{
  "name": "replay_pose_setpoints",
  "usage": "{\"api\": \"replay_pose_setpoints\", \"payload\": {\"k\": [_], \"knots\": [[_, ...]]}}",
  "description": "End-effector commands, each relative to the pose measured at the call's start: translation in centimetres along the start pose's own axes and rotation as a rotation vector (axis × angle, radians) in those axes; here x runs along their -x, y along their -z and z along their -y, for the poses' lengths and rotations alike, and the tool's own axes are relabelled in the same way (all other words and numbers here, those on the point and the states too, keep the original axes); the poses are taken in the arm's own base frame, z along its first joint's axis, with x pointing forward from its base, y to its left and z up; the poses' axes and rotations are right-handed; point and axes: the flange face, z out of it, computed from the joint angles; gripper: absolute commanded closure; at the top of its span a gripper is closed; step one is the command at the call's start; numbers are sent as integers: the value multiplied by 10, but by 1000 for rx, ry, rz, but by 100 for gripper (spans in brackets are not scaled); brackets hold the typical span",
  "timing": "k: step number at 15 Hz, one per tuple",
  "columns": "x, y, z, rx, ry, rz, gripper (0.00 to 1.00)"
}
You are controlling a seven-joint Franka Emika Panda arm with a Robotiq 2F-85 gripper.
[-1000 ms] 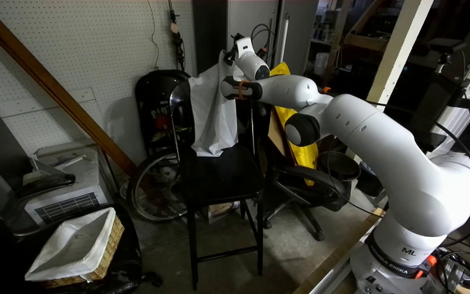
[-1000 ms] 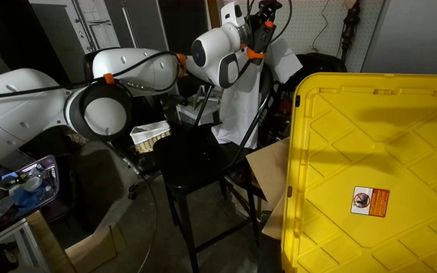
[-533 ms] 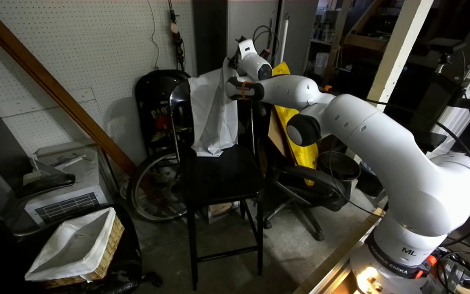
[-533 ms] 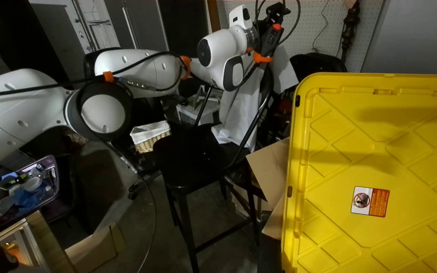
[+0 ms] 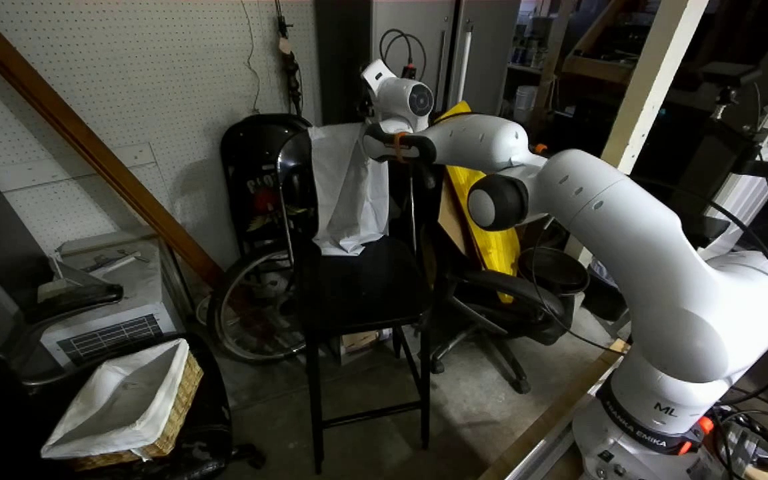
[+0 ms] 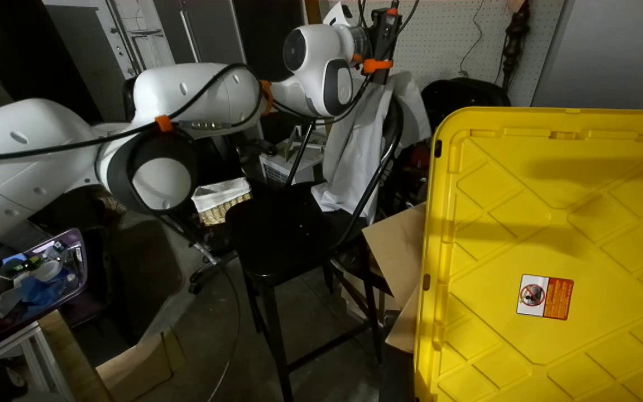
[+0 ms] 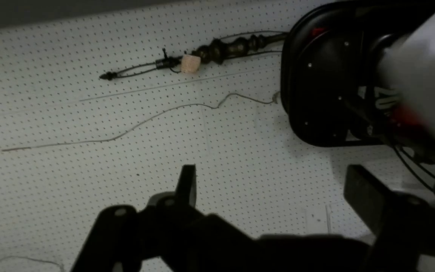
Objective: Pick up the light blue cloth on the seat and then put it on the backrest of the chair
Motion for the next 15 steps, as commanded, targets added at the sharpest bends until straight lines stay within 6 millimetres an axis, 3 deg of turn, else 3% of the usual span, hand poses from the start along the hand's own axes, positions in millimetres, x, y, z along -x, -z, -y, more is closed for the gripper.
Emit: {"api": "replay_pose_setpoints", "payload": {"k": [1, 4, 6, 8, 10, 12, 15], "knots": [[-19, 0, -13, -94, 152, -74, 0], [-9, 1, -36, -144, 260, -125, 0], [13, 1, -50, -185, 328, -145, 0], [41, -1, -63, -249, 326, -70, 0], [52, 3, -81, -303, 288, 64, 0], [55, 8, -98, -399, 299, 141, 0], [36, 16, -112, -556, 348, 137, 0]]}}
